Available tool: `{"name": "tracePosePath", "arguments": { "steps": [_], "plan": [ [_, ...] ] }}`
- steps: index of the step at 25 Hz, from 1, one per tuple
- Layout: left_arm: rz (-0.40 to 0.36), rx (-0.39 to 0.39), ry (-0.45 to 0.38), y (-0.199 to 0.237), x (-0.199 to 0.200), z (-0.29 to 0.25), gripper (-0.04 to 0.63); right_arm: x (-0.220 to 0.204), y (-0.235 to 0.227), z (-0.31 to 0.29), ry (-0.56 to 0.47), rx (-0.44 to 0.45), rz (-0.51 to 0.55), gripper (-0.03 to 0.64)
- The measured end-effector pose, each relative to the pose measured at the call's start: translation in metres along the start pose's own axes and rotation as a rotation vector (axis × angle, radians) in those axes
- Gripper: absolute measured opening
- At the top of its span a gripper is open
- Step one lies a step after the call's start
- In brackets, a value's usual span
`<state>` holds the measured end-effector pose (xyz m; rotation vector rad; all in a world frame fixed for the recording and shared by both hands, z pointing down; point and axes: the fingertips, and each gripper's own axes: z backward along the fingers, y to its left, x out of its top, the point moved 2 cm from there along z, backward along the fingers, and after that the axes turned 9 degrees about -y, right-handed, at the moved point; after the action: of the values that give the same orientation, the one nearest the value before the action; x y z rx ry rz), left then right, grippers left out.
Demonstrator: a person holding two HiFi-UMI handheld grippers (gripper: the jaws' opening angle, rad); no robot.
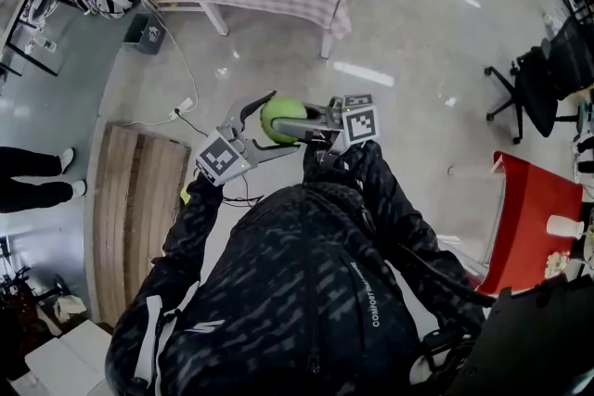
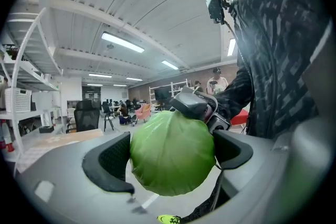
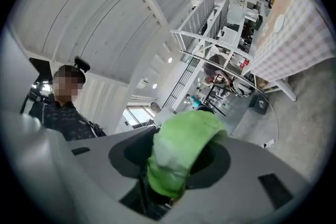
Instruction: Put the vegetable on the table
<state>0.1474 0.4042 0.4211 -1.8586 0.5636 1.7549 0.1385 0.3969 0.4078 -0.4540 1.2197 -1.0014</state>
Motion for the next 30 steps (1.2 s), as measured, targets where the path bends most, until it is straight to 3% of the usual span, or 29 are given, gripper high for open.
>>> {"name": "tracePosePath", "arguments": {
  "steps": [7, 12, 22, 30],
  "plan": [
    [0.003, 0.038, 0.016, 0.071, -0.016, -0.020, 0.483, 0.051, -0.055, -0.010, 0.036, 0.016, -0.032, 0.149],
    [0.054, 0.074, 0.015, 0.134, -0.024, -0.048, 0.482, 0.103, -0.100, -0.012, 0.054, 0.023, -0.065, 0.149],
    [0.062, 0.107, 0.041, 0.264, -0.030, -0.099, 0.482, 0.215, -0.182, -0.025, 0.089, 0.039, -0.083, 0.149],
    [0.052, 0.105, 0.065, 0.322, -0.031, -0.143, 0.482, 0.277, -0.218, -0.012, 0.070, 0.043, -0.075, 0.149]
  ]
}}
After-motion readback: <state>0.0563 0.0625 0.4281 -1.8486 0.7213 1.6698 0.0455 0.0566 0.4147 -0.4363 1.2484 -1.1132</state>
